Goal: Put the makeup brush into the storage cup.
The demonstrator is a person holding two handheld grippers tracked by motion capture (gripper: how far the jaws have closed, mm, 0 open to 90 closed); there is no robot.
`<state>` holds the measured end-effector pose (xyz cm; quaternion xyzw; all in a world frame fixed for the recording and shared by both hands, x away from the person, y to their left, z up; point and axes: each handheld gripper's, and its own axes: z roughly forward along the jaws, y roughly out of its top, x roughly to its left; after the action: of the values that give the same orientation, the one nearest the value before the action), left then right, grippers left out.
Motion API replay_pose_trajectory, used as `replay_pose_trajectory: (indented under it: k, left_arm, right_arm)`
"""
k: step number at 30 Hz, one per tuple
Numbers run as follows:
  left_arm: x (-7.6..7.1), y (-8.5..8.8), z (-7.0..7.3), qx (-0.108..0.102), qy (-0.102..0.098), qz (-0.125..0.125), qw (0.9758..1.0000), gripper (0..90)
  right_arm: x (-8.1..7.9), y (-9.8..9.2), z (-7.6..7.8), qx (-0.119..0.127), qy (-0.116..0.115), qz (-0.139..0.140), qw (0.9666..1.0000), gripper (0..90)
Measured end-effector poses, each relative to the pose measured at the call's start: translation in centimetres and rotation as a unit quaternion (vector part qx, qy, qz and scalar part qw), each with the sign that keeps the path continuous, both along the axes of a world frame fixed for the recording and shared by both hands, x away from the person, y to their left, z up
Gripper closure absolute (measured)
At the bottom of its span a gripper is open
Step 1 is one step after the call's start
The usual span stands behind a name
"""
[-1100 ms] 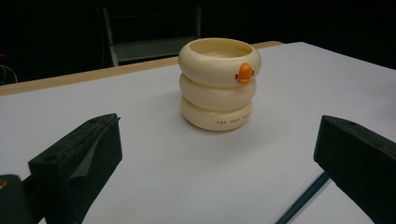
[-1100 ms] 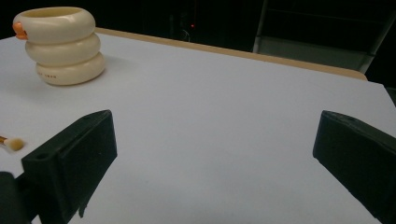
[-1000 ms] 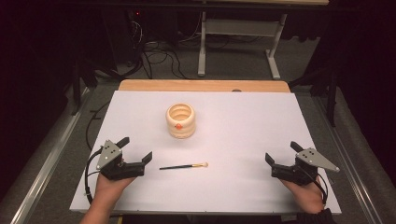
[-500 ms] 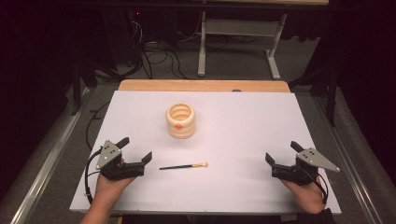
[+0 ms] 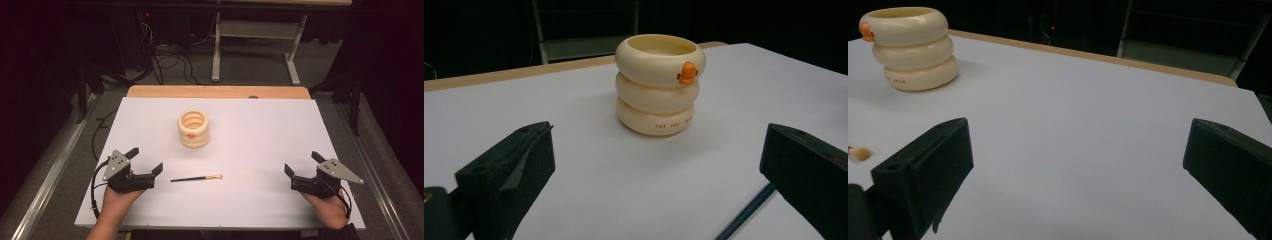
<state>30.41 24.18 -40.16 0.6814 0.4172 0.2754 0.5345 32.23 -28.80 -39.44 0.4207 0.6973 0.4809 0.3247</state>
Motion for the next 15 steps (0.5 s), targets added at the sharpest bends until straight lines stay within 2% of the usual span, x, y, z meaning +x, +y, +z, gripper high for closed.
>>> replay_pose_trajectory:
  k: [6,15]
  left_arm:
    - [0.02,0.01,-0.02,0.001,0.001,0.0,1.0,2.0]
    - [0.16,0.07,-0.17,0.003,0.02,-0.003,0.9998,3.0]
  right_arm:
    - [-0.03,0.03,0.0,0.001,0.0,0.001,1.0,1.0]
    - [-0.09,0.24,0.04,-0.003,-0.002,0.004,1.0,1.0]
